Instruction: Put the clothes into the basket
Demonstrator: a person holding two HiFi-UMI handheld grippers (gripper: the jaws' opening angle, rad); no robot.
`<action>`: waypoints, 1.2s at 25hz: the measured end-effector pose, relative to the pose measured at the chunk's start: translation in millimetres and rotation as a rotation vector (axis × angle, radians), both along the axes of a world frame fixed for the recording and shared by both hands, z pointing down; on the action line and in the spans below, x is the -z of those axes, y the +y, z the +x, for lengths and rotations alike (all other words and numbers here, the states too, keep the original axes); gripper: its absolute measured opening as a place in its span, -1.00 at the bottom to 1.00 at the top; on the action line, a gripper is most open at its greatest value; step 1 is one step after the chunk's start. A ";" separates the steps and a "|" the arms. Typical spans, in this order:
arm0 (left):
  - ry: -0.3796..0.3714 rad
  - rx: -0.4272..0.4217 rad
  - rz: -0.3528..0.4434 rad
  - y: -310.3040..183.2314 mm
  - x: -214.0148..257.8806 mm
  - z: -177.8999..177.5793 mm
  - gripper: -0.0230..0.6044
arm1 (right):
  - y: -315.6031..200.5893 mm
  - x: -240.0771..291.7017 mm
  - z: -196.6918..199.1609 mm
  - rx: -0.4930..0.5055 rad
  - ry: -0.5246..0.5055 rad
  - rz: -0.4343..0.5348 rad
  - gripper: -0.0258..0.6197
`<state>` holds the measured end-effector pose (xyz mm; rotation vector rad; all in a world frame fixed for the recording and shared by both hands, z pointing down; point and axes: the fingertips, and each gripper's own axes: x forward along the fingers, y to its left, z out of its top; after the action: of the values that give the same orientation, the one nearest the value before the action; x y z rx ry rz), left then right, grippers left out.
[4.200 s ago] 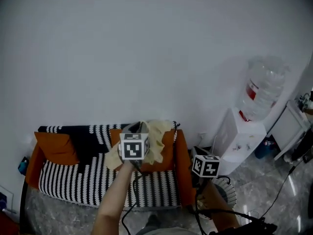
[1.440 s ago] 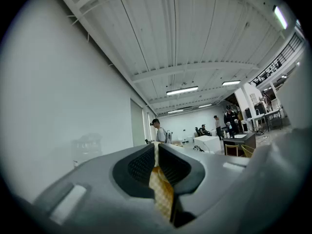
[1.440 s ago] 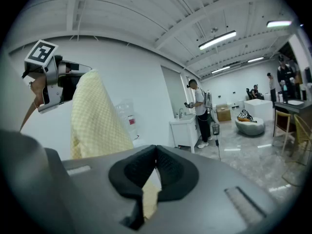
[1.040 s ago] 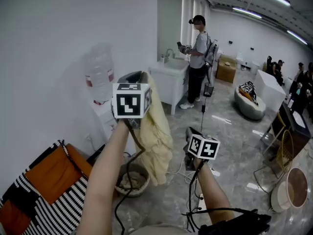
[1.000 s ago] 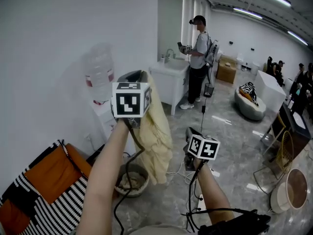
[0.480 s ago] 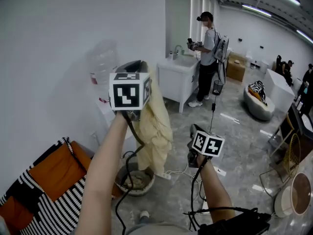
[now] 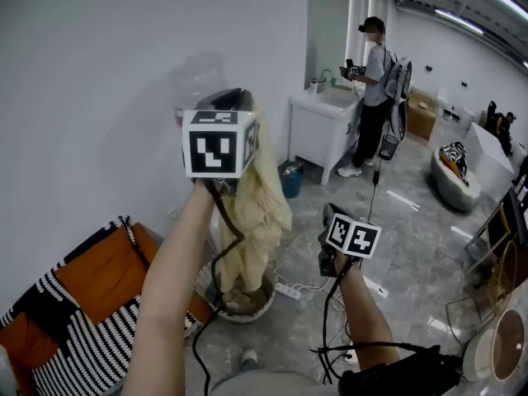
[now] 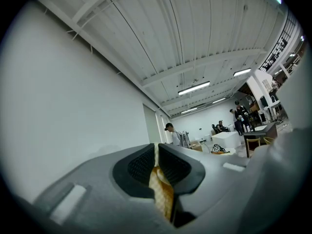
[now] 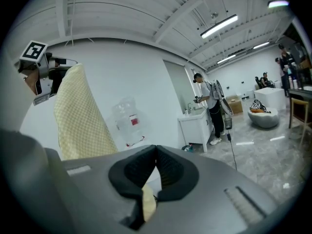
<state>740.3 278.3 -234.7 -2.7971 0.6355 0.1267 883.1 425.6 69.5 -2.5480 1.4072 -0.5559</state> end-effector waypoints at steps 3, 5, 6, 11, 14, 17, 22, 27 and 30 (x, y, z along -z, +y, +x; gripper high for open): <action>-0.023 0.013 -0.012 -17.0 -16.5 -7.7 -0.82 | -21.1 -11.9 -8.4 0.023 -0.018 -0.011 -0.91; -0.045 0.017 -0.026 -26.9 -30.9 -10.5 -0.82 | -33.1 -20.7 -14.4 0.039 -0.030 -0.023 -0.91; -0.058 0.019 -0.034 -32.2 -39.2 -11.1 -0.82 | -39.4 -25.4 -17.0 0.046 -0.037 -0.030 -0.91; -0.117 0.016 -0.106 -59.3 -91.7 -17.0 -0.82 | -68.5 -55.8 -28.6 0.072 -0.076 -0.074 -0.91; -0.147 0.033 -0.162 -79.3 -127.1 -24.0 -0.82 | -82.6 -74.5 -34.5 0.082 -0.102 -0.096 -0.91; -0.179 0.049 -0.217 -98.2 -164.4 -29.0 -0.82 | -92.7 -95.7 -38.5 0.084 -0.130 -0.120 -0.91; -0.236 0.063 -0.294 -124.2 -226.8 -33.5 -0.82 | -104.9 -136.9 -44.3 0.083 -0.177 -0.175 -0.91; -0.303 0.067 -0.371 -143.3 -293.9 -37.7 -0.82 | -111.1 -181.2 -51.5 0.080 -0.223 -0.245 -0.91; -0.345 0.067 -0.420 -151.0 -339.6 -41.6 -0.82 | -110.1 -209.0 -59.3 0.084 -0.247 -0.296 -0.91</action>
<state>698.6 127.3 104.9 -3.0702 0.7345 -0.5529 823.8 315.5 278.5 -2.5270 1.4378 -1.1274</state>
